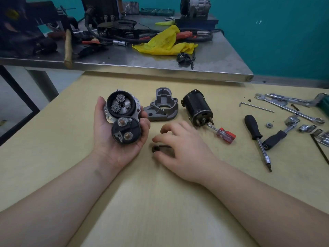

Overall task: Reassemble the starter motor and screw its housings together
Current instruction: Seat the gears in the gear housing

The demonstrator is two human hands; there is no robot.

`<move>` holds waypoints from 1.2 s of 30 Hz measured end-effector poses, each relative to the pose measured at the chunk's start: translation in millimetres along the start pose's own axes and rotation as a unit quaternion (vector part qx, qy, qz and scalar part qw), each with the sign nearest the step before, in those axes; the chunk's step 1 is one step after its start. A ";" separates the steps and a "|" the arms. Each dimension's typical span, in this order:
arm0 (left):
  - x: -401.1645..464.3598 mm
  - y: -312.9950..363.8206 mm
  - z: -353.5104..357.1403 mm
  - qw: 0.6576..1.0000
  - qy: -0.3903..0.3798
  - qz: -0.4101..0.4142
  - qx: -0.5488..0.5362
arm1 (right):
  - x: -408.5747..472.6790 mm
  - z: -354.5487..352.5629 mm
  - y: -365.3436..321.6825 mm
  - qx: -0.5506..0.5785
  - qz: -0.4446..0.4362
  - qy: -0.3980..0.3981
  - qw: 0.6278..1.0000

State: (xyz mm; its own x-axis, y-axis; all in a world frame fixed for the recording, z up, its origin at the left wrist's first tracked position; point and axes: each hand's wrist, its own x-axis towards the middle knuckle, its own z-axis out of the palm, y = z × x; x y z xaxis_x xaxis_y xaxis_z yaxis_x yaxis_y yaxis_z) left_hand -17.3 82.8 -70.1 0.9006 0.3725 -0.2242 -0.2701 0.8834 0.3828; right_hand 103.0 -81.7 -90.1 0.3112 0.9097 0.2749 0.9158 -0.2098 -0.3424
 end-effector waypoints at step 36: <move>-12.9 -46.6 3.2 0.991 -0.041 -0.068 0.111 | 3.1 -27.1 -1.9 0.116 -0.130 0.263 0.949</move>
State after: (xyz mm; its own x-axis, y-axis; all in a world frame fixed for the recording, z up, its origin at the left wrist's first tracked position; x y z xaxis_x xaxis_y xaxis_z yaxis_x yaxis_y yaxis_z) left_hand -15.2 35.9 -82.2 0.9509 0.2212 -0.2166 -0.0707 0.8364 0.5435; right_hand 109.1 -88.1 -64.2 0.2212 0.6018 0.7674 0.9177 0.1379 -0.3726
